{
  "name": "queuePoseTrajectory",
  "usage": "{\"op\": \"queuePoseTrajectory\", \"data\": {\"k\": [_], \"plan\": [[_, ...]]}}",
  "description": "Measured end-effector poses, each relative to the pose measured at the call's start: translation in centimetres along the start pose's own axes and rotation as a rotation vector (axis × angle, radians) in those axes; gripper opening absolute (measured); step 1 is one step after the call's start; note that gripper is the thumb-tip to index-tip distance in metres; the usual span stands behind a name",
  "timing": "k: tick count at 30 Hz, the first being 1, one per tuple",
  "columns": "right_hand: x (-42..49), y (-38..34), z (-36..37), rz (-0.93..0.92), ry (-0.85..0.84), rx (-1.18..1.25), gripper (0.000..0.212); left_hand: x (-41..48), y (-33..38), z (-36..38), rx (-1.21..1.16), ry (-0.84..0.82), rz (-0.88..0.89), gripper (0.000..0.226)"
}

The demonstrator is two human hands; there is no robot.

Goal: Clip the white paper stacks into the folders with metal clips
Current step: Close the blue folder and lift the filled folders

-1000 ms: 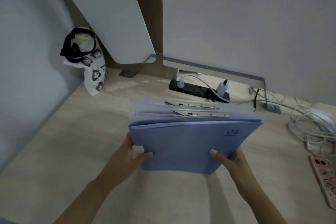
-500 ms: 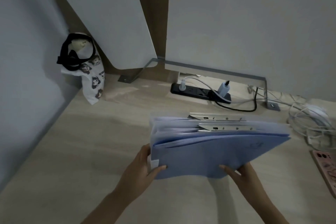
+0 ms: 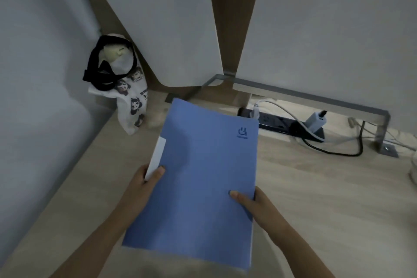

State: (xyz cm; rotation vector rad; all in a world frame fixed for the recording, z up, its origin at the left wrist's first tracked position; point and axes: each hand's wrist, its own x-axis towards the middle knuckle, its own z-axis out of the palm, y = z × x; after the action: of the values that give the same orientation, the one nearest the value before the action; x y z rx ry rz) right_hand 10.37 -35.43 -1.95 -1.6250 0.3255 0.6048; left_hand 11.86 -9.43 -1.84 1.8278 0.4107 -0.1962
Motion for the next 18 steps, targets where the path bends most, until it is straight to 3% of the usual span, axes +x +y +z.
{"op": "queuePoseTrajectory", "data": {"k": [8,12,18], "plan": [[7.2,-1.1,4.7,0.105,-0.073,-0.073,0.042,6.5,-2.8,-4.6,0.033,-0.020,-0.218,0.033],[8.9,-1.2,5.4,0.131,-0.041,-0.111,0.045,8.3,-2.9,-4.9,0.057,-0.035,-0.232,0.024],[11.2,-1.8,5.3,0.126,0.014,-0.324,0.054,10.8,-2.6,-4.8,0.028,-0.032,-0.247,0.047]]}}
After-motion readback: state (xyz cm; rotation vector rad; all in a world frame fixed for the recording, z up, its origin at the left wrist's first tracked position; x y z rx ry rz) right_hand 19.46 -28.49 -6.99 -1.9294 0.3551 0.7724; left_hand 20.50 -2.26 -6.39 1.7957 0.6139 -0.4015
